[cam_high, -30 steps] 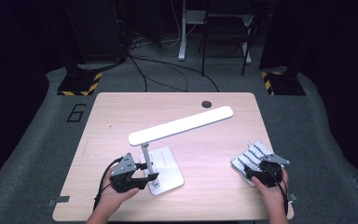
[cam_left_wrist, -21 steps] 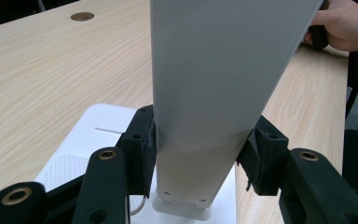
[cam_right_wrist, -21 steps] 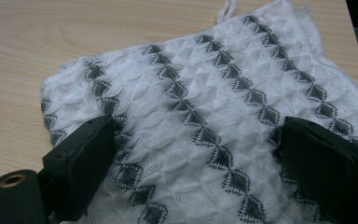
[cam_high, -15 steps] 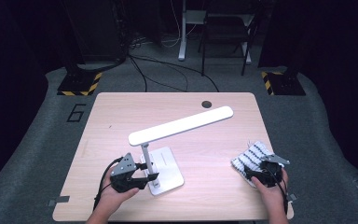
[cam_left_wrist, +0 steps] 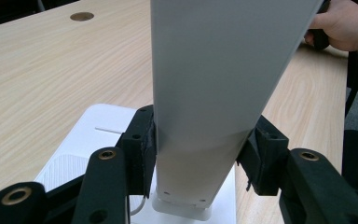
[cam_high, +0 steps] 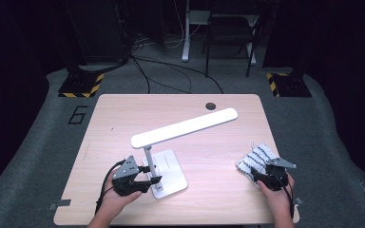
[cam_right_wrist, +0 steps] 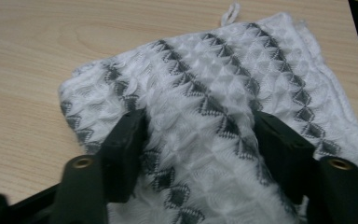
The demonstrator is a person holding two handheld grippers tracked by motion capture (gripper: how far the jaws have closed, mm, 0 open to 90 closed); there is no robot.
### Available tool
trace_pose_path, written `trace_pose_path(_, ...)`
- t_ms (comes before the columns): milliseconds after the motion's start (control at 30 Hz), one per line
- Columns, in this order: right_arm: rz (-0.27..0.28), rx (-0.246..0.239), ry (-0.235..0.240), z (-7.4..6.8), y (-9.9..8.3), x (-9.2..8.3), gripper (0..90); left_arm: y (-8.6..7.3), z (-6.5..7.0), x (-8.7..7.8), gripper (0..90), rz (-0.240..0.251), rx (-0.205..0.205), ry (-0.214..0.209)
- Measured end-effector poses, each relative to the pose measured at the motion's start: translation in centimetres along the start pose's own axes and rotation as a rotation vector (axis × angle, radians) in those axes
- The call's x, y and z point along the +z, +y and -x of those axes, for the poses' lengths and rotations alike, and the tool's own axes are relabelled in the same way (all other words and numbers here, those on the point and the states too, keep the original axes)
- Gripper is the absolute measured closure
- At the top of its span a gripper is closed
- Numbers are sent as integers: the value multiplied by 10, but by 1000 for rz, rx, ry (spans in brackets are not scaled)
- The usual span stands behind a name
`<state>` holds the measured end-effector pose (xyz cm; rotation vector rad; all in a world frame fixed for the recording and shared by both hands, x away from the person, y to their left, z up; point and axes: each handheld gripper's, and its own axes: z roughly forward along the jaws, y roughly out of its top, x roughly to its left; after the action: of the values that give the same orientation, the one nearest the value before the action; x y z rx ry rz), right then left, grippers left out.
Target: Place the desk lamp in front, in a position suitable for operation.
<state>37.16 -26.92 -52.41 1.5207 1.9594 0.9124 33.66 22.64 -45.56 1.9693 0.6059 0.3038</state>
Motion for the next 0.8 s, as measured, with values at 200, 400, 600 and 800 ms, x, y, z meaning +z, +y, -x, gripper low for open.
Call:
trace_pose_path(200,-5,-14,37,-5,1,-2,618,0,0,0,516,0,0,0)
trace_pose_path(400,-9,-1,58,-7,2,-2,720,0,0,0,516,1,-1,-2)
trace_pose_path(600,-10,-12,64,-9,4,-3,752,0,-1,0,516,2,-1,-11)
trace_pose_path(800,24,-9,96,-14,8,-8,759,0,-2,0,516,1,2,-14)
